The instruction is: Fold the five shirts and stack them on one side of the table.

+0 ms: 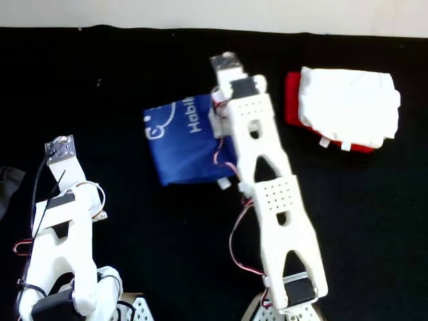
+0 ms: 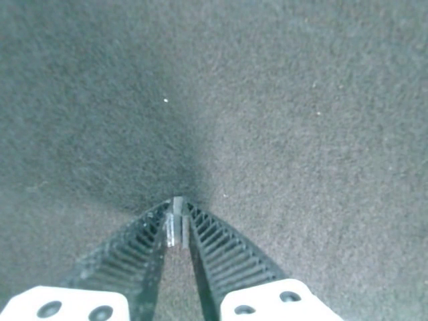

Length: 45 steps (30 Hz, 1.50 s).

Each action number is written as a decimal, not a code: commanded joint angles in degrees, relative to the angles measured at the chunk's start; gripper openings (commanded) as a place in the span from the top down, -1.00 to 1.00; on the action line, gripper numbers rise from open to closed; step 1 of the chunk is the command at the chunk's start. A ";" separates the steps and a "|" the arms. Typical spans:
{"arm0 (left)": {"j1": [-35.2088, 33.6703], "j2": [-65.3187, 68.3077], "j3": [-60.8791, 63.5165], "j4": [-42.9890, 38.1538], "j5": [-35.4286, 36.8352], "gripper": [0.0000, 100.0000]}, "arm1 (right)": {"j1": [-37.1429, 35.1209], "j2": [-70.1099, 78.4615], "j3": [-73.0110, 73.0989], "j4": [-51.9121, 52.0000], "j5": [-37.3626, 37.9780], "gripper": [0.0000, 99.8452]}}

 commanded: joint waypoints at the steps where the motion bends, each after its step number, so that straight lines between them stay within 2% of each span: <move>1: 0.66 0.48 -0.13 -1.05 -0.09 0.98 | 4.62 -14.73 3.91 0.66 2.81 0.99; 6: 0.75 0.48 -0.13 -1.05 -0.09 0.98 | 11.65 -25.45 12.26 -0.92 8.97 0.99; 14: 0.75 0.48 -0.13 -1.05 -0.09 0.98 | 22.37 -19.21 22.73 -8.22 12.92 0.99; 19: 0.75 0.48 -0.13 -1.05 -0.09 0.98 | 22.02 -12.00 21.32 -8.22 14.95 0.99; 25: 0.75 0.48 -0.13 -1.05 -0.09 0.98 | 17.80 -14.37 5.23 -0.22 15.12 0.99; 28: 0.75 0.48 -0.13 -1.05 -0.09 0.98 | 16.31 -18.24 -0.84 0.66 15.12 0.99; 37: 0.75 0.48 -0.13 -1.05 -0.09 0.98 | 15.34 -33.54 -1.19 0.40 16.79 0.99; 40: 0.75 0.48 -0.13 -1.05 -0.09 0.98 | 16.48 -35.47 -1.19 -1.19 19.25 0.99; 45: 0.75 0.48 -0.13 -1.05 -0.09 0.98 | 23.08 -33.98 3.12 -5.49 21.10 0.99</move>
